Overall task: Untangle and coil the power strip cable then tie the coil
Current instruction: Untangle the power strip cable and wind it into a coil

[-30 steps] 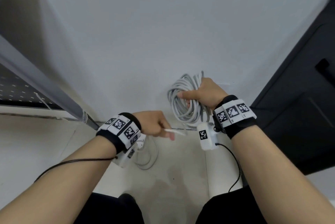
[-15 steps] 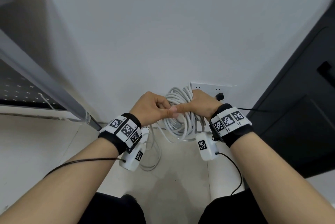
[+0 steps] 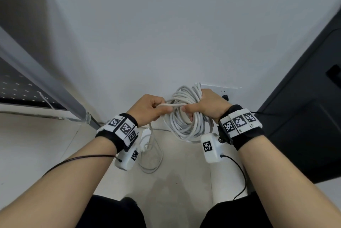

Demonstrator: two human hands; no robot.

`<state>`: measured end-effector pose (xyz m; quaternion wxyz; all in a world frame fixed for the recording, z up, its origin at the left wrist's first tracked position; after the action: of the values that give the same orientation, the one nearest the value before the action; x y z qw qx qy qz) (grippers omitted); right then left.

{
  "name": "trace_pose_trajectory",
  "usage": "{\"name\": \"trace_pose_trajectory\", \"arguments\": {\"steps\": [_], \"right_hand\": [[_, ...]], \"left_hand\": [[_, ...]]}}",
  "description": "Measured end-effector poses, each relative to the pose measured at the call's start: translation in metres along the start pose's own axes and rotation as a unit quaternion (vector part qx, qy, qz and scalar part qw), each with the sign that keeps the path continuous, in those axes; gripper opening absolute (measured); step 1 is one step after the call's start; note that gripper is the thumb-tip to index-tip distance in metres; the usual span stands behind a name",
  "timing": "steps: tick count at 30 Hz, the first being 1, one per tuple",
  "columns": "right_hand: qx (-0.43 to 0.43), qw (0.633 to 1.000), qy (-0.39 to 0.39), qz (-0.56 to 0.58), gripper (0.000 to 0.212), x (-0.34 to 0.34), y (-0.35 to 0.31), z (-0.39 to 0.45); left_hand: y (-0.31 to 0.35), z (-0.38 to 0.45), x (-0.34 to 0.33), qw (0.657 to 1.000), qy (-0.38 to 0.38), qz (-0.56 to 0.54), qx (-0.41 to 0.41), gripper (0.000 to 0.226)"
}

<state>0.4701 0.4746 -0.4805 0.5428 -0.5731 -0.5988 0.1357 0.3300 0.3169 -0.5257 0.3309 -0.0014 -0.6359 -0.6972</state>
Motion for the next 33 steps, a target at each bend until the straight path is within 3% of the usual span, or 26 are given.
{"name": "trace_pose_trajectory", "arguments": {"steps": [5,11,15,21,23,27,30,33], "right_hand": [[-0.006,0.998,0.023,0.056,0.024,0.020,0.011,0.003],[-0.003,0.989,0.019,0.146,0.012,0.035,0.016,0.002],[-0.012,0.987,0.024,0.156,0.026,0.039,0.018,0.004],[-0.042,0.985,0.070,0.152,0.017,0.042,0.019,0.006],[-0.050,0.984,0.081,0.148,0.018,0.041,0.019,0.007],[-0.044,0.984,0.093,0.146,0.020,0.037,0.017,0.007],[-0.034,0.988,0.095,0.120,0.015,0.033,0.016,0.007],[-0.046,0.991,0.109,0.070,0.019,0.032,0.017,0.008]], "left_hand": [[-0.057,-0.015,0.036,0.992,0.011,0.093,0.083,0.044],[-0.099,-0.034,0.061,0.985,0.084,0.043,0.142,0.023],[-0.109,-0.038,0.066,0.975,0.140,0.044,0.164,0.015],[-0.101,-0.032,0.070,0.953,0.184,0.187,0.149,0.026],[-0.090,-0.027,0.069,0.949,0.141,0.236,0.152,0.025],[-0.060,-0.014,0.047,0.928,-0.102,0.315,0.171,0.020],[-0.037,-0.006,0.022,0.914,-0.236,0.296,0.149,0.019],[-0.014,-0.004,0.001,0.924,-0.298,0.211,0.116,0.021]]}}
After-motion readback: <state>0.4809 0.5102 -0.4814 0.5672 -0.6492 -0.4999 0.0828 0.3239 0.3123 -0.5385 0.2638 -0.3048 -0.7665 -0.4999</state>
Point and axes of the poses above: each hand's wrist, its own z-axis towards the middle knuckle, its own x-axis out of the back of the hand, y = z × x, the point moved 2 cm from there along z, towards the middle knuckle, and after that the axes turned 13 degrees about -x, right-handed, at the moved point
